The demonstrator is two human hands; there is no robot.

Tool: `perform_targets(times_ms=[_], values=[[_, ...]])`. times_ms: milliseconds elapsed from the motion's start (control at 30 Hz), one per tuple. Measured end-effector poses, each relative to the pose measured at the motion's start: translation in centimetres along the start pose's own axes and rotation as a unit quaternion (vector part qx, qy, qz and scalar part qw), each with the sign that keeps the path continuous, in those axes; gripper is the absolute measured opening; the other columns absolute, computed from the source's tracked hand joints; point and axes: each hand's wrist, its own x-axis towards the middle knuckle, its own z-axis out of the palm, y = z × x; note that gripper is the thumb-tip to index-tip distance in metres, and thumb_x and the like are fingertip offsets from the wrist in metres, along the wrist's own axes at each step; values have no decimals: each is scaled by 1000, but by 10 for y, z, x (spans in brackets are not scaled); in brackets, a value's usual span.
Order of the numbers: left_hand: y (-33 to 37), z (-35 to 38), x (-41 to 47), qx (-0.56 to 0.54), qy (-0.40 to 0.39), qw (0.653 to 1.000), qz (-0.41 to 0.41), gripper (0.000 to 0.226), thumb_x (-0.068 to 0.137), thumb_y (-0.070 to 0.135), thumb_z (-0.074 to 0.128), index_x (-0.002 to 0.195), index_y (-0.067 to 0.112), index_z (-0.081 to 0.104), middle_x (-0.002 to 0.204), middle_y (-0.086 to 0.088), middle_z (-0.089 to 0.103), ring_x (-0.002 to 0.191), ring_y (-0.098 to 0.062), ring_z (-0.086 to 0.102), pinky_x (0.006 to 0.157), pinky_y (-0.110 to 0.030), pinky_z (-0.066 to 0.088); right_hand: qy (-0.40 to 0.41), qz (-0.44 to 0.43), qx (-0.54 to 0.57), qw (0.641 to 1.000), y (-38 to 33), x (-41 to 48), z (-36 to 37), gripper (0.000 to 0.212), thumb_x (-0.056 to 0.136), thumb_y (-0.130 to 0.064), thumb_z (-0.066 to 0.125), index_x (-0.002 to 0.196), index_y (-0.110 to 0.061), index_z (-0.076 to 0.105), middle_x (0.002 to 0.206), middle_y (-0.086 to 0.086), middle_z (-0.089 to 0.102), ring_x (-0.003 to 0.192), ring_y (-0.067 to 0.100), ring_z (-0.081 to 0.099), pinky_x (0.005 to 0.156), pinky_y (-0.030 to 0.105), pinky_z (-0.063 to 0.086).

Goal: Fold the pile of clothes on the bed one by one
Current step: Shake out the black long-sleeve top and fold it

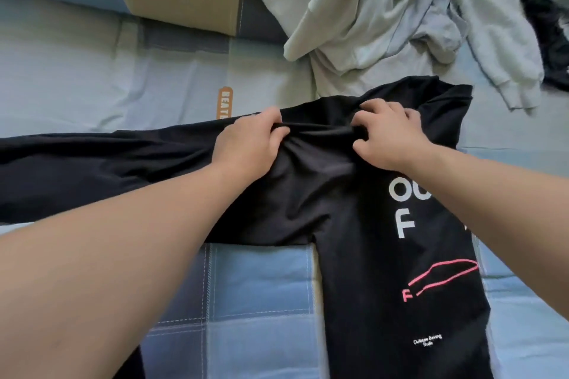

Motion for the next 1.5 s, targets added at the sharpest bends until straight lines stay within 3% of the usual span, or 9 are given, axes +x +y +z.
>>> perform_targets(times_ms=[300,433,600,833,1033,1133,1200,1400,1500], values=[[-6,-8,18,76,83,992,-57,25,108,41,35,106,19,47,80,5,46,72,-28,45,61,-37,32,129,78,60,987,-12,33,-18,22,101,-33,50,112,-22,65,115,5,61,116,32,51,97,44,31],[-19,5,20,72,26,991,-107,26,107,42,37,101,18,47,95,-5,60,83,-31,50,68,-38,34,73,116,65,988,-12,42,4,30,101,-39,49,124,-22,59,129,10,54,125,33,45,105,49,29],[-42,-12,-7,136,23,989,-59,47,99,59,39,124,21,52,128,-5,54,116,-32,49,91,-44,37,228,-38,13,973,-23,-6,28,67,88,-33,62,149,-17,36,160,10,26,146,33,26,116,61,18],[-109,-76,-30,210,-106,972,-17,56,86,69,59,123,27,51,124,2,59,115,-26,55,95,-42,42,-3,215,201,956,-146,-32,60,84,101,-53,43,161,-23,-8,167,7,-16,153,35,-10,115,73,9],[-161,-112,-26,223,-169,959,-38,24,98,53,52,102,30,52,114,2,66,108,-25,58,83,-37,37,-30,-158,334,929,-237,-29,43,65,102,-29,51,160,-25,20,168,0,15,155,18,9,126,42,9],[-182,-131,-33,201,-148,968,-29,34,98,61,46,101,27,51,103,3,63,92,-24,52,77,-36,33,103,-8,256,961,-247,-20,43,70,100,-32,51,160,-21,17,168,7,8,154,27,7,123,50,11],[-193,-145,-38,223,-167,960,-25,43,91,73,47,99,30,51,93,6,56,91,-21,46,81,-39,34,4,178,297,938,-261,-16,35,75,101,-39,47,161,-20,6,169,10,-4,155,31,-3,122,53,6],[-223,-173,-42,228,-66,969,-73,22,101,51,49,94,30,50,92,3,59,103,-29,55,84,-38,29,-96,-126,447,881,-313,-27,25,59,99,-32,53,155,-29,34,159,-11,36,149,11,27,124,32,18],[-238,-176,-50,193,-16,973,-130,31,97,57,52,99,26,52,108,-2,62,104,-28,52,87,-40,35,12,-30,354,935,-334,-21,20,61,101,-29,48,157,-25,25,167,0,17,153,17,12,125,41,11]])
